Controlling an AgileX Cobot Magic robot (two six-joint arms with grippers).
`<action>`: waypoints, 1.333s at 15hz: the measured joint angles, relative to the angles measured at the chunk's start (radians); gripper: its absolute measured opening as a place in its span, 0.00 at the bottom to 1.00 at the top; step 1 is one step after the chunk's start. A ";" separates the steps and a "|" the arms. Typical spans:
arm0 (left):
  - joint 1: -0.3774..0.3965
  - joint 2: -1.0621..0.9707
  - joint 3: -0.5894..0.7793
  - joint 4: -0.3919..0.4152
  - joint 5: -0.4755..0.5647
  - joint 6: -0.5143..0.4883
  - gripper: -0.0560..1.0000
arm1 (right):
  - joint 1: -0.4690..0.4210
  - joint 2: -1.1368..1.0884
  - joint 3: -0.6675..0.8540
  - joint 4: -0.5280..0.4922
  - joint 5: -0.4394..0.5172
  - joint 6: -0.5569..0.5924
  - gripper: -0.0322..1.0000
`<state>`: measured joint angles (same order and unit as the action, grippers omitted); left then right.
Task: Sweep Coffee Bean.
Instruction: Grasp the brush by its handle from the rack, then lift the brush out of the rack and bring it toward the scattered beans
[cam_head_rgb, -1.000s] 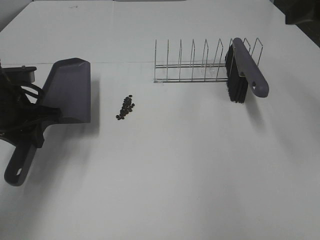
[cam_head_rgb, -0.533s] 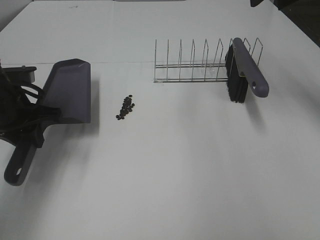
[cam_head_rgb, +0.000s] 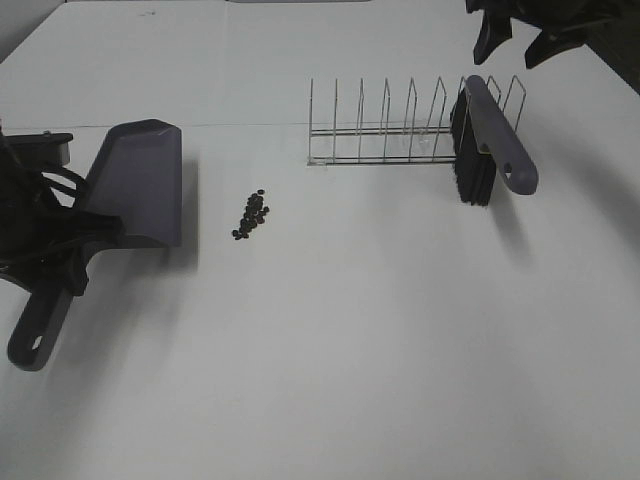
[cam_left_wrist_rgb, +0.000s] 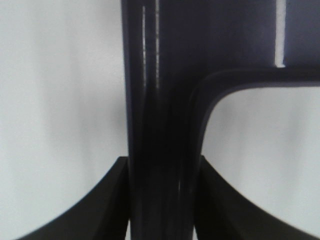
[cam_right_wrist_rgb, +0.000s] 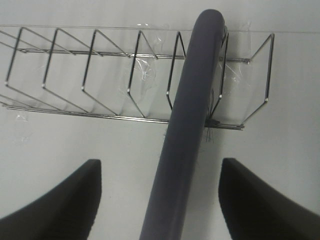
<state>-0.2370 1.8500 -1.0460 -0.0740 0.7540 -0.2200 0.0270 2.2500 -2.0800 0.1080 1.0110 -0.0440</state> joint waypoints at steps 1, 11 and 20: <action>0.000 0.000 0.000 0.000 0.000 0.000 0.36 | 0.000 0.037 -0.011 -0.008 -0.001 0.000 0.57; 0.000 0.000 0.000 0.000 0.000 0.002 0.36 | 0.000 0.202 -0.012 -0.042 -0.095 0.002 0.33; 0.000 0.000 0.000 0.000 0.000 0.002 0.36 | -0.002 0.054 -0.015 -0.056 -0.082 0.053 0.30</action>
<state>-0.2370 1.8500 -1.0460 -0.0740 0.7540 -0.2180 0.0250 2.3040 -2.0950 0.0520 0.9290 0.0090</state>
